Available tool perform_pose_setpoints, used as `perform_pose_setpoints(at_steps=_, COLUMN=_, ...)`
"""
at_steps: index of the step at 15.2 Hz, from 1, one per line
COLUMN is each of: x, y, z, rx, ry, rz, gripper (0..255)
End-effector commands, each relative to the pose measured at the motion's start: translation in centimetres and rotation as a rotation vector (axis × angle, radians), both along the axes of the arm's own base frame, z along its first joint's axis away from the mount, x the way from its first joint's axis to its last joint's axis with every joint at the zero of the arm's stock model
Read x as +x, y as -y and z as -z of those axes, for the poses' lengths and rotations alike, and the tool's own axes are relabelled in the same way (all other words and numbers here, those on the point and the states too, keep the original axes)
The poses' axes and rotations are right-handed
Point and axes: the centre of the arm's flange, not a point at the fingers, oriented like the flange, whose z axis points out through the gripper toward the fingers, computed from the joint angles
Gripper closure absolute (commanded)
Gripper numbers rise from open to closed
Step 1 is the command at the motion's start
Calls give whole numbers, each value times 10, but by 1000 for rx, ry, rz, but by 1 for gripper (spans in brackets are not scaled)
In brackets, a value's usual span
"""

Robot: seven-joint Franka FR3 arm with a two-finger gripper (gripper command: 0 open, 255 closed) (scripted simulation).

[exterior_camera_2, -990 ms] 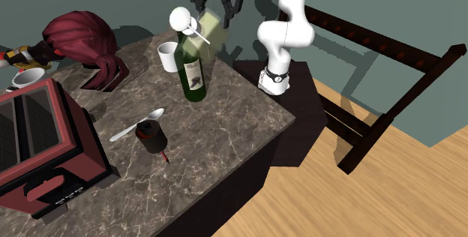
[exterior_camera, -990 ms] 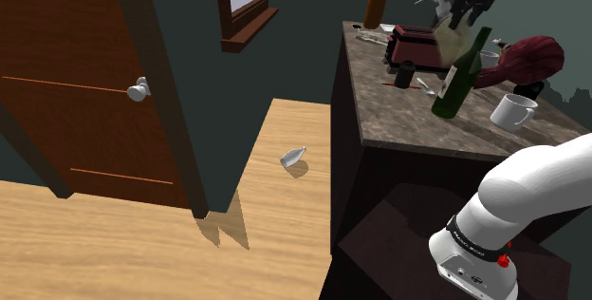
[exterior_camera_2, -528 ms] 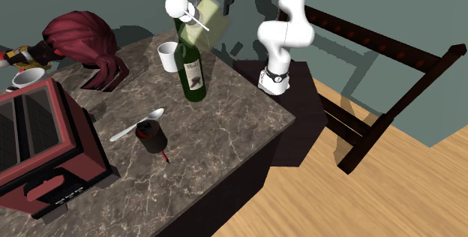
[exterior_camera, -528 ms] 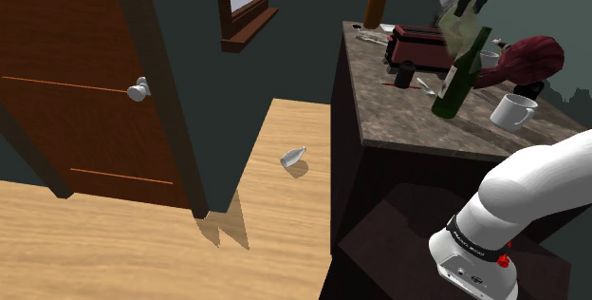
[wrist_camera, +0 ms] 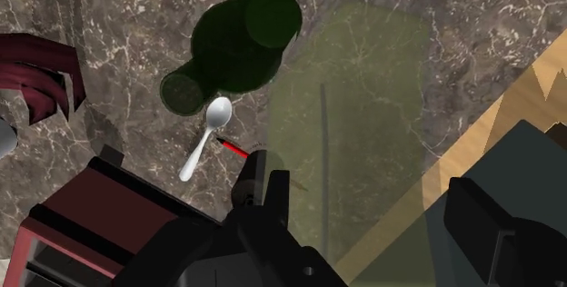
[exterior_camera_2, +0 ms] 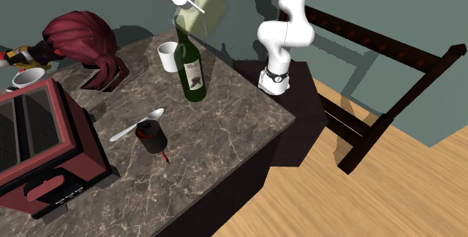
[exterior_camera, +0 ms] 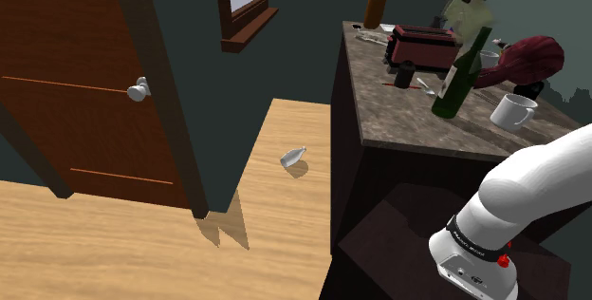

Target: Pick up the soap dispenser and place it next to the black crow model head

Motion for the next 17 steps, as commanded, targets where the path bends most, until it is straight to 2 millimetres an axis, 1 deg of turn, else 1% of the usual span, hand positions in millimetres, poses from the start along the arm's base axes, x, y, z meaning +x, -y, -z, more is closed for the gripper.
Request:
perform_pose_setpoints(at_steps=1, x=-12, y=15, z=5, rx=0, ry=0, rz=0, gripper=255)
perform_pose_setpoints(at_steps=17, x=-136, y=176, z=62, rx=0, ry=0, rz=0, gripper=255)
